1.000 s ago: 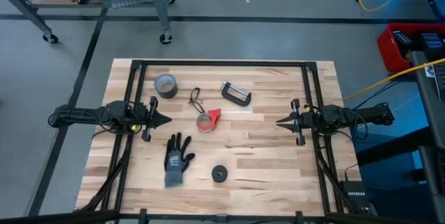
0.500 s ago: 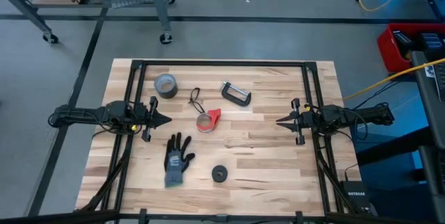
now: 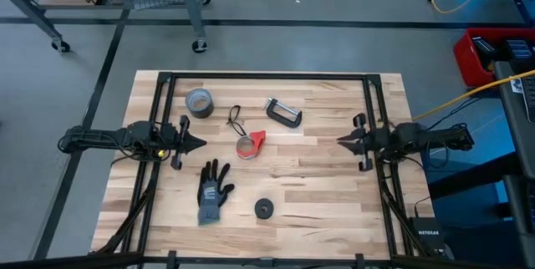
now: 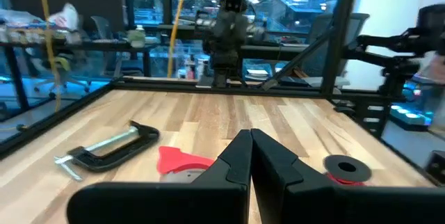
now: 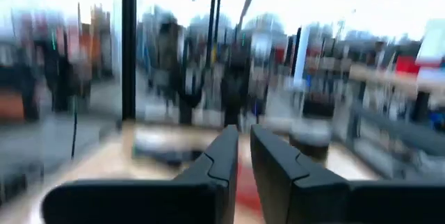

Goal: Coil cords
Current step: Uncoil the red wire from the spool

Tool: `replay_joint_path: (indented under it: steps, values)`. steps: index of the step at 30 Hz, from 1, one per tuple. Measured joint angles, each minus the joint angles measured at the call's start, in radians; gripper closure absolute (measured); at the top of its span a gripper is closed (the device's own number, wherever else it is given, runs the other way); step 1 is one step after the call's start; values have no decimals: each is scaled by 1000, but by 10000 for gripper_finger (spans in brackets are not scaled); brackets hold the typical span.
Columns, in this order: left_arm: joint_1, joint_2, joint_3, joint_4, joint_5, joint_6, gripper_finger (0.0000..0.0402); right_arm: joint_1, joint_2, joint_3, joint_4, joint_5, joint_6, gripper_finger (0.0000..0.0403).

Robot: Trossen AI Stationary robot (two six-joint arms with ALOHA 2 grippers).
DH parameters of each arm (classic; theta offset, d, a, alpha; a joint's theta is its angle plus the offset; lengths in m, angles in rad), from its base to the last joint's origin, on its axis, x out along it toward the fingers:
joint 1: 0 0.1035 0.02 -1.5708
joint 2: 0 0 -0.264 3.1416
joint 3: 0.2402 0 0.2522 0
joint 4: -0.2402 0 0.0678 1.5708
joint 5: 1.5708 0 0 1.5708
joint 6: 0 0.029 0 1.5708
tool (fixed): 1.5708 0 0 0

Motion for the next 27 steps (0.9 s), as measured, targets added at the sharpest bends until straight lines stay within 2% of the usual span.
replay_joint_path:
  steps: [2,5,9,13,20,23,27]
  values:
    - [0,1,0,33,-18,11,402,0,0,0,104,13,18,356]
    - [1,0,0,175,-24,-25,402,0,0,1,190,72,49,356]
    - [1,0,0,342,-24,-77,402,0,16,1,195,144,96,356]
    - [2,0,0,380,-48,-136,402,-1,76,1,211,157,189,356]
    - [1,43,0,334,-75,-421,401,0,306,18,315,123,357,356]
    - [0,89,0,330,-74,-462,394,0,413,54,327,113,359,356]
    - [0,149,0,345,-75,-496,360,0,570,127,328,120,360,356]
